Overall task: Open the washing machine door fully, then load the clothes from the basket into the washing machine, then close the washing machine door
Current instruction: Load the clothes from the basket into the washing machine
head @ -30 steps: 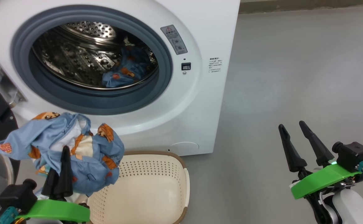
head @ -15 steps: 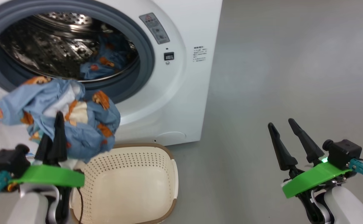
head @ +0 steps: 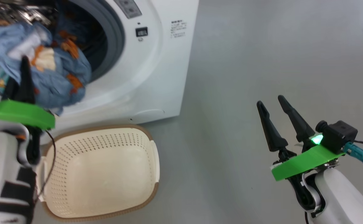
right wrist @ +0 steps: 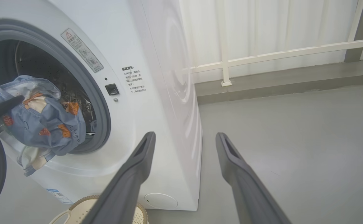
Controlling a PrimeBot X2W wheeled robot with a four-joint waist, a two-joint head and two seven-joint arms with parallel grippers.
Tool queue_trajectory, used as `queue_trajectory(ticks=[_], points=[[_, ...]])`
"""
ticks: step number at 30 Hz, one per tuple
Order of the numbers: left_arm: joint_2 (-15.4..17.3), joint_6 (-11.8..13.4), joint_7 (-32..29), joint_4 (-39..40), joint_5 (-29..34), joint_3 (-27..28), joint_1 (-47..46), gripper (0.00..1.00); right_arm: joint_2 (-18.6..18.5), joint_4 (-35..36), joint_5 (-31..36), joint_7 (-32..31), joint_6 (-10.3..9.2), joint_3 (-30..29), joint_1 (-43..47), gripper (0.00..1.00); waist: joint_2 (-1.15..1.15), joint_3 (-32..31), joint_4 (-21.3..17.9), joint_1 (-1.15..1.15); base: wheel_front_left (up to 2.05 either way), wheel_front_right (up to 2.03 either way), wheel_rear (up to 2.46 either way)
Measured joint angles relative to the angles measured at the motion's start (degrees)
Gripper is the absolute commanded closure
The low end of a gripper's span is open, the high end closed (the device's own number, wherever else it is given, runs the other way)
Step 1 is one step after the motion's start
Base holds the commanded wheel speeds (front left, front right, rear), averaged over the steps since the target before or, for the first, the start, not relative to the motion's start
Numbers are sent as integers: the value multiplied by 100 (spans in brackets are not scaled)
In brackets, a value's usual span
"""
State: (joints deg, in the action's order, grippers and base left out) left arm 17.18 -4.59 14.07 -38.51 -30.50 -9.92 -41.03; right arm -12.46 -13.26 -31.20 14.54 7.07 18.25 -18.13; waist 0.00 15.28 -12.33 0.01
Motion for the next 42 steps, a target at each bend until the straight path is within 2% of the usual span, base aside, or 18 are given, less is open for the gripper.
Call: queue_trajectory(ticks=[10,17,24,32,39,42], points=[[250,-143,16,-1025,199,20,-1657,100,169,249,121,0,0,-25,-308,0,0,873,-312,0,0,0,0],[342,-197,56,-1726,561,-264,-2922,100,327,383,258,0,0,-36,-567,0,0,1633,-446,0,0,0,0],[430,-192,56,-1972,769,-292,-3739,100,447,583,303,0,0,-37,-754,0,0,2237,-547,0,0,0,0],[549,-94,56,-1328,1167,-221,-4211,100,560,713,316,0,0,-83,-892,0,0,2754,-676,0,0,0,0],[500,-15,64,491,1467,511,-4349,100,645,734,354,0,0,-100,-962,0,0,3024,-726,0,0,0,0],[425,-23,65,621,1569,737,-4269,100,648,717,354,0,0,-118,-962,0,0,3027,-719,0,0,0,0]])
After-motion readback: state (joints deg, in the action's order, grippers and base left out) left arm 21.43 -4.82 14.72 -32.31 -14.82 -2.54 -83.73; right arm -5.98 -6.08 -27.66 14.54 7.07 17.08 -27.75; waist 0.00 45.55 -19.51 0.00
